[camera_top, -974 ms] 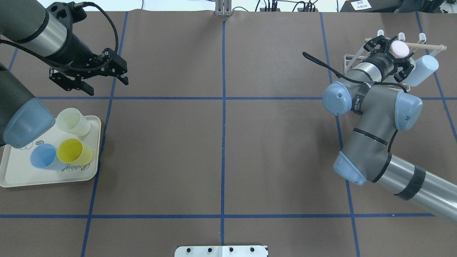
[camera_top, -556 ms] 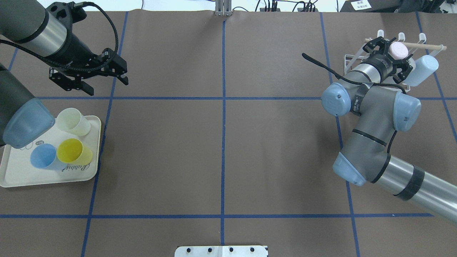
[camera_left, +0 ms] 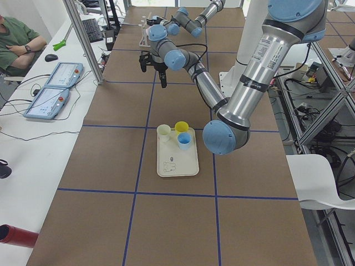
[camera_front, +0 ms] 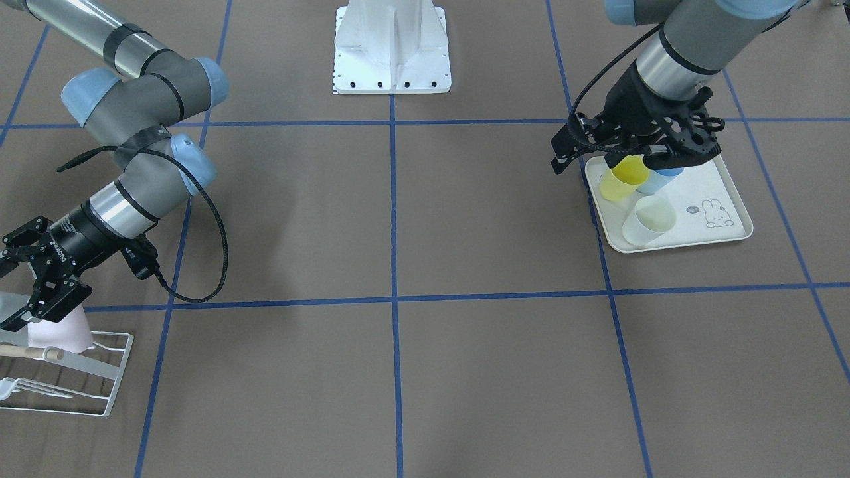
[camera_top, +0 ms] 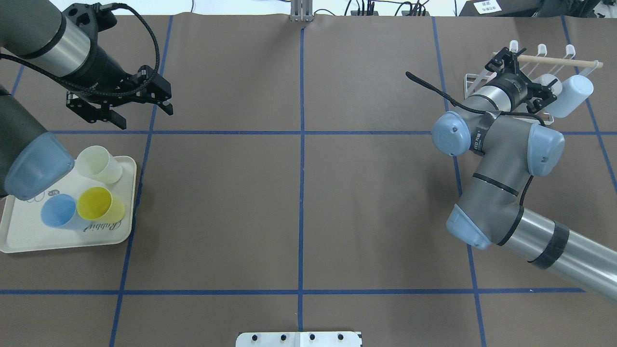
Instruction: Transfer IKEA cup to right arm and place on rack
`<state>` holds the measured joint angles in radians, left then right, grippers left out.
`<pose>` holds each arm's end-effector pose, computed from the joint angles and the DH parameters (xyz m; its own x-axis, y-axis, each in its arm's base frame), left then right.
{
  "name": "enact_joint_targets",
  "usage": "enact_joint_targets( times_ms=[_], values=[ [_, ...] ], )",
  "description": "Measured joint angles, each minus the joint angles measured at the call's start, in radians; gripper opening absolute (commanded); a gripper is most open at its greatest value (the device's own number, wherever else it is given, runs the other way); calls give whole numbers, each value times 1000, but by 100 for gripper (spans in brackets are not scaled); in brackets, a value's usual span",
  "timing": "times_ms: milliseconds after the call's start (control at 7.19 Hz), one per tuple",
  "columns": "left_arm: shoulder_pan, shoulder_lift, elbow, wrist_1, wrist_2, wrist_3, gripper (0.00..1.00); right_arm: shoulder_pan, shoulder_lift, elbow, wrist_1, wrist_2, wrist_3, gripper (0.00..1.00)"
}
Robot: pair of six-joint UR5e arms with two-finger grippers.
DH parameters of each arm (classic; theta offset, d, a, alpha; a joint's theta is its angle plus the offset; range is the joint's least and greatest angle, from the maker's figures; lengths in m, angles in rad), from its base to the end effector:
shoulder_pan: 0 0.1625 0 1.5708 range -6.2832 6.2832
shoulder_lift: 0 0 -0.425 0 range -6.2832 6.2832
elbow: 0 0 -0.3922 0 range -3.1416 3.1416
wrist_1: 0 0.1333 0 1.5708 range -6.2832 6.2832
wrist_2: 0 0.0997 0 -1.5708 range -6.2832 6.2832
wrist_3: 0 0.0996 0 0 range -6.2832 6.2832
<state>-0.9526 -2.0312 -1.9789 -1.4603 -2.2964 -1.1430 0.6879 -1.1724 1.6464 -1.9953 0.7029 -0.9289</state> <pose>0.2732 -0.5000 0.2294 0.5262 -0.2044 -0.8254 0.1395 0.9783 -0.1533 -0.3435 -0.5532 0.4346 -0.3549 -0.7926 -0.4959 0.8141 -0.0012 -0.5807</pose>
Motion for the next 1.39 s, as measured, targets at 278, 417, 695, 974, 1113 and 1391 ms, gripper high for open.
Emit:
enact_joint_targets(
  times_ms=[278, 417, 695, 974, 1113, 1391],
  values=[
    [2, -3, -7, 0, 5, 4, 100, 6, 36, 18, 41, 19, 6, 99],
    [2, -4, -10, -4, 9, 9, 100, 12, 43, 37, 73, 54, 19, 99],
    [-4, 3, -14, -22, 12, 27, 100, 29, 46, 96, 115, 164, 124, 99],
    [-35, 73, -39, -20, 16, 185, 100, 35, 46, 151, 204, 324, 371, 99],
    [-67, 128, -44, -20, 17, 309, 100, 35, 47, 161, 279, 405, 527, 99],
    [-101, 259, -59, -26, 72, 545, 100, 34, 48, 173, 418, 546, 838, 99]
  ],
)
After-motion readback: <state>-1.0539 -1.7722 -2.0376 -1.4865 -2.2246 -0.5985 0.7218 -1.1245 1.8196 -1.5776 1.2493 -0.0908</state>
